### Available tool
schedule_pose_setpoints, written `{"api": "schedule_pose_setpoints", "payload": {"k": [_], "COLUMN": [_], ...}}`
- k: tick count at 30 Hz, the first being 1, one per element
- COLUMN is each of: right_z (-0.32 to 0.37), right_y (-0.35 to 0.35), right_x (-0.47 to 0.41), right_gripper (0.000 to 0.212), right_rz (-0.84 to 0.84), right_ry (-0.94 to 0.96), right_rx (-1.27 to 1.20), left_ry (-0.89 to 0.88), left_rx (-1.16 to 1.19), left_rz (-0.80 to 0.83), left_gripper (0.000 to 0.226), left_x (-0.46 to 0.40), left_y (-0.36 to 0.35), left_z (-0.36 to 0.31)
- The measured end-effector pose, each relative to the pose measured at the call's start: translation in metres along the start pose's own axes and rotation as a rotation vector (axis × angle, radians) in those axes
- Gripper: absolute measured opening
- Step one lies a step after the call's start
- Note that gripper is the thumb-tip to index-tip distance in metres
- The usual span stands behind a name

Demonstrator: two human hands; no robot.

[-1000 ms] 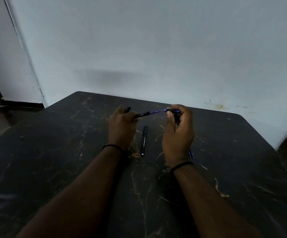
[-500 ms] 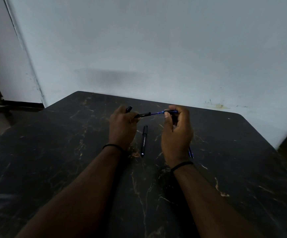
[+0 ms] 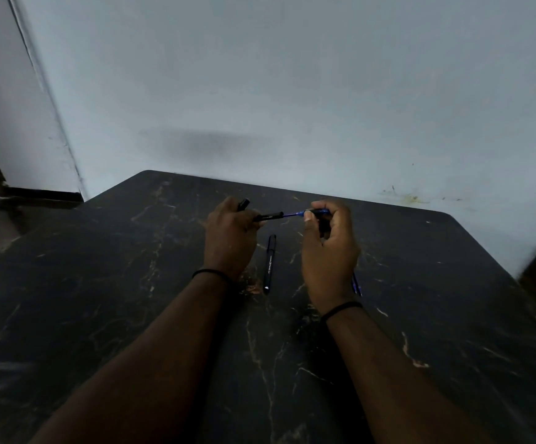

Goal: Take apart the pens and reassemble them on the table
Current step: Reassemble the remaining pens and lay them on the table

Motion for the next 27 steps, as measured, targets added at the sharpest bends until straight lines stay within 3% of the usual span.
{"api": "schedule_pose_setpoints", "payload": {"k": [6, 12, 27], "right_z": [-0.007, -0.020, -0.026], "right_y": [-0.001, -0.006, 0.000], "right_x": [0.003, 0.006, 0.003], "right_gripper": [0.012, 0.009, 0.012], "right_rz": [0.015, 0.066, 0.018], "right_ry": [-0.094, -0.221, -0.266], "right_rx": [-0.037, -0.046, -0.085], "left_ry": [-0.104, -0.096, -0.171], "left_rx": [-0.111, -0.111, -0.082], "left_rz": [0.007, 0.057, 0.101], "left_gripper": [0.006, 0.007, 0.011], "left_x": [0.002, 0.003, 0.006], "left_y": [0.002, -0.002, -0.002], "left_z": [-0.013, -0.014, -0.024]}}
Point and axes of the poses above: each hand's wrist, its own x-axis away from the middle knuckle, its own y-axis out of the back of the hand, z = x × y, the point moved 6 cm from there along -x, towards the middle knuckle, and after that the axes turned 13 degrees about y, right-handed, at the moved point
